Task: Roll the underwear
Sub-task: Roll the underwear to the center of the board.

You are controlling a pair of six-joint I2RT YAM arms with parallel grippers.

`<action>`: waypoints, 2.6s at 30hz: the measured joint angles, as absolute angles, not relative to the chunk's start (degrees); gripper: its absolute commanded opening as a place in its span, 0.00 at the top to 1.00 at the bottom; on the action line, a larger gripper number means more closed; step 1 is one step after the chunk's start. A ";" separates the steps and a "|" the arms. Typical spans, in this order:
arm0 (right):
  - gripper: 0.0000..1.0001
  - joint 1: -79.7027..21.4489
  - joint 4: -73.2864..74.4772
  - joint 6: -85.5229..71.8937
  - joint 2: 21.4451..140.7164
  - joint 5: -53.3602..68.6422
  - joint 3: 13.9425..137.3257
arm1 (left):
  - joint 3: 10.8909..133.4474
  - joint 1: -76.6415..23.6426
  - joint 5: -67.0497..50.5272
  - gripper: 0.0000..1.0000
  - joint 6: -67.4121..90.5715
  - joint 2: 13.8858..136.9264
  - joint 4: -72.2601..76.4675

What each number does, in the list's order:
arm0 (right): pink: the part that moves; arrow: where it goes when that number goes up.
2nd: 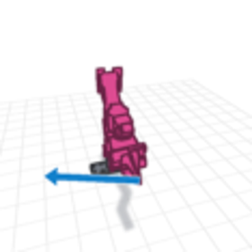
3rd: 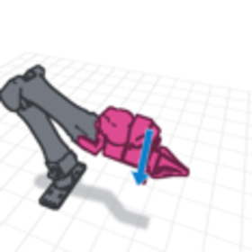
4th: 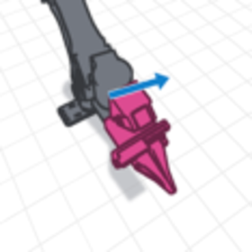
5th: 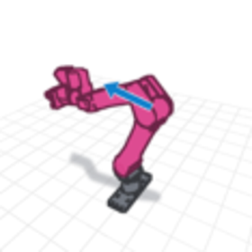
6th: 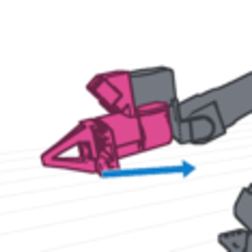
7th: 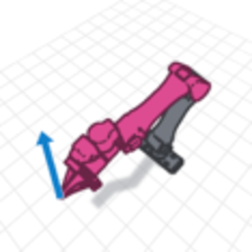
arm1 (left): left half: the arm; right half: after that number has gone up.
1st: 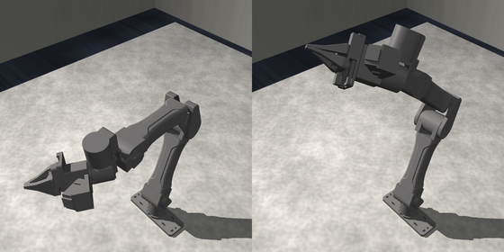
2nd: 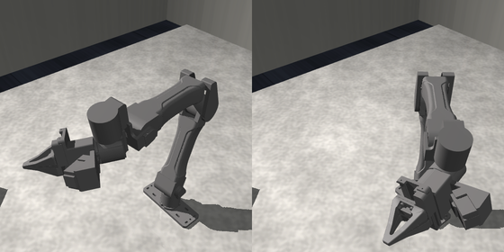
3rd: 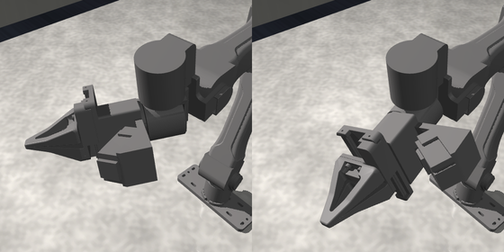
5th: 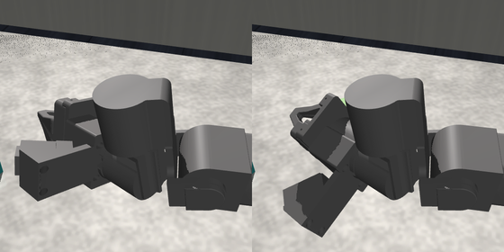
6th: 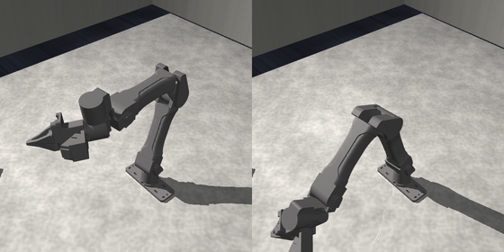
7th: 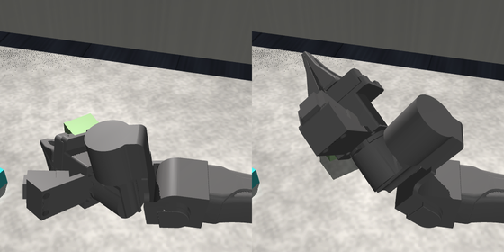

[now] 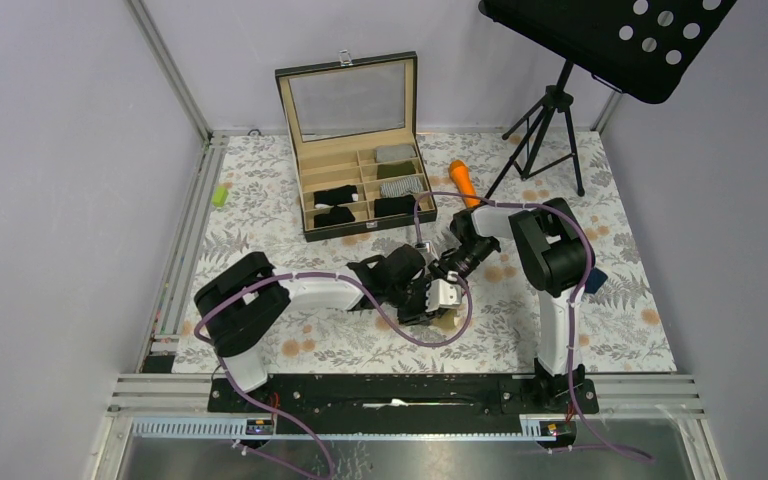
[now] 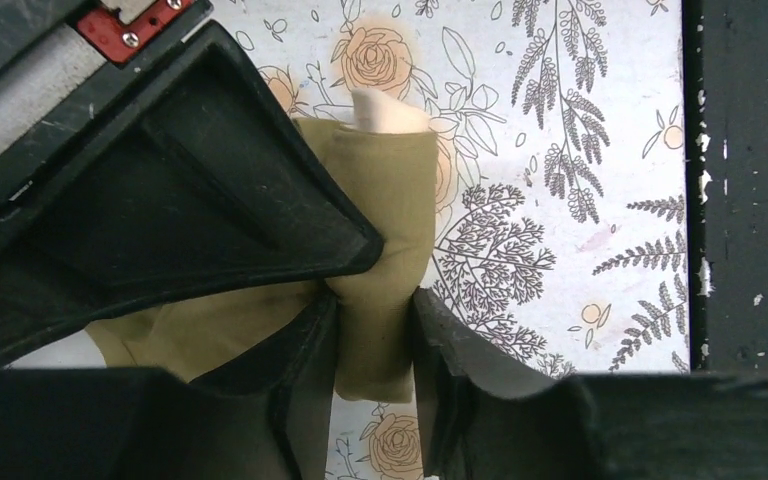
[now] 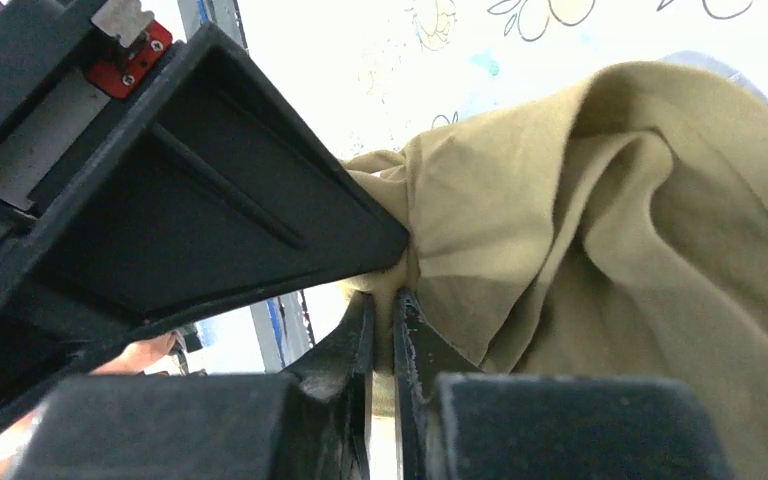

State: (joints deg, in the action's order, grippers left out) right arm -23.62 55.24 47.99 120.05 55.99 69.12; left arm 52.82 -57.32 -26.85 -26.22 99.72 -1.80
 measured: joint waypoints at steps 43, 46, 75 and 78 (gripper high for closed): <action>0.48 -9.61 49.41 53.89 43.75 38.15 34.72 | 94.08 -43.92 -69.87 0.97 -6.57 136.73 -41.12; 0.44 -19.42 45.32 53.63 47.99 34.52 33.89 | 94.41 -43.81 -70.15 0.97 -5.96 137.12 -41.45; 0.71 -44.60 12.88 55.55 71.75 17.45 30.76 | 94.37 -43.38 -69.23 0.82 -5.65 137.12 -42.37; 0.94 -44.82 12.05 56.62 71.44 17.04 30.15 | 94.21 -43.31 -69.25 0.70 -5.61 137.10 -42.33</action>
State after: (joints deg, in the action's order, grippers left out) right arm -44.82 12.05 56.62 71.44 17.04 30.15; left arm 94.21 -43.31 -69.25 -5.61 137.10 -42.33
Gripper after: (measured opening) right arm 0.281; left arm 0.207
